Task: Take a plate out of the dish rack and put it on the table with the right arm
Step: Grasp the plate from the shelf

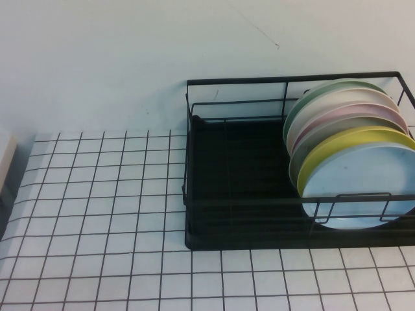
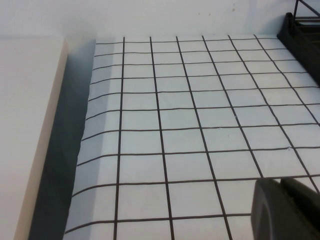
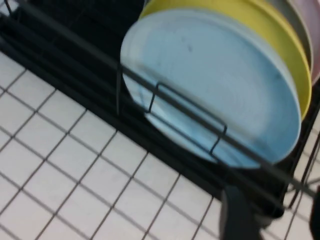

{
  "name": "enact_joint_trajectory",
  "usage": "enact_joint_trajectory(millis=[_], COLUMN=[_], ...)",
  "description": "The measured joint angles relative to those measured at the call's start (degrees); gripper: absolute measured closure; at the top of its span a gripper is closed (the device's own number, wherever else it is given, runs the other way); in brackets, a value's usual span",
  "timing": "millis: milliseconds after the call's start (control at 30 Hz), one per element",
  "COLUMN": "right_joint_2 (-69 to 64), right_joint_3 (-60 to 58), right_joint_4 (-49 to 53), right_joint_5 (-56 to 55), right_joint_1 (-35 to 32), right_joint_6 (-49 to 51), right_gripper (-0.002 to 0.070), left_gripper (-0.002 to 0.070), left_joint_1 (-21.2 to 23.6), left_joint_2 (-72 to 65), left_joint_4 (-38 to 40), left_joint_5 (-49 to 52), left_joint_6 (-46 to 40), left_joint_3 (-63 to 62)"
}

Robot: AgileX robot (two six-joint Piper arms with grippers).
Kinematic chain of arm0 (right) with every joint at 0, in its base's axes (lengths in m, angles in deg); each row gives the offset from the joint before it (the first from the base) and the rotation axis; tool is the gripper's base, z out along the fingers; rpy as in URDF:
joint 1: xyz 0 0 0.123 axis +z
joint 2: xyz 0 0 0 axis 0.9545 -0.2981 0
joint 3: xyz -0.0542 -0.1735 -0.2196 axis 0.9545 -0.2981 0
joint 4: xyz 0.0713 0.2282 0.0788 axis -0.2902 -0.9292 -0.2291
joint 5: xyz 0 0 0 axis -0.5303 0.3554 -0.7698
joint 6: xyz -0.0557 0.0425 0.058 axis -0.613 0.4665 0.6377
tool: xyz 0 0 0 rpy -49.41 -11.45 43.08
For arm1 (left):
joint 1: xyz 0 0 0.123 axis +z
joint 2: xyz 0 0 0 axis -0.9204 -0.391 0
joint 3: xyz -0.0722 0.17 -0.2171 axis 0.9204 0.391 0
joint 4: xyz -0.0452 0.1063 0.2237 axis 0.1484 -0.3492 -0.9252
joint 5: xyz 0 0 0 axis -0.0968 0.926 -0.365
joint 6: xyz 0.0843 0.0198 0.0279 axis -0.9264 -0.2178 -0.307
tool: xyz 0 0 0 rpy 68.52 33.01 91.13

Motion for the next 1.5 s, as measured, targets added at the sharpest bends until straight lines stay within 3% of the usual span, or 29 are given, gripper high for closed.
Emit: enact_joint_trajectory(millis=[100, 167, 433, 567, 900, 1333, 1500], right_joint_2=[-5.26, -8.74, -20.17, -22.72, -26.77, -31.01, -32.5], right_joint_3=[2.81, 4.86, 9.02, 9.02, 9.11, 9.15, 9.43], right_joint_4=[-6.23, -11.01, -17.22, -17.22, -17.63, -20.21, -20.99], right_joint_5=[-3.14, -3.66, -0.65, -1.69, -7.74, -9.66, -11.12], right_joint_1=[0.0, 0.0, 0.0, 0.0, 0.0, 0.0, 0.0], right_joint_6=[-7.15, -14.13, -43.48, -53.19, -56.84, -59.26, -59.35], right_gripper=[0.0277, 0.0234, 0.0205, 0.0204, 0.0217, 0.0332, 0.0427], left_gripper=[0.0678, 0.0678, 0.0678, 0.0678, 0.0678, 0.0678, 0.0678], left_joint_1=[0.0, 0.0, 0.0, 0.0, 0.0, 0.0, 0.0], left_joint_2=[0.0, 0.0, 0.0, 0.0, 0.0, 0.0, 0.0], left_joint_4=[0.0, 0.0, 0.0, 0.0, 0.0, 0.0, 0.0], left_joint_5=[0.0, 0.0, 0.0, 0.0, 0.0, 0.0, 0.0], left_joint_6=[0.0, 0.0, -0.17, -0.17, -0.17, -0.17, -0.17], left_joint_3=[0.0, 0.0, 0.0, 0.0, 0.0, 0.0, 0.0])
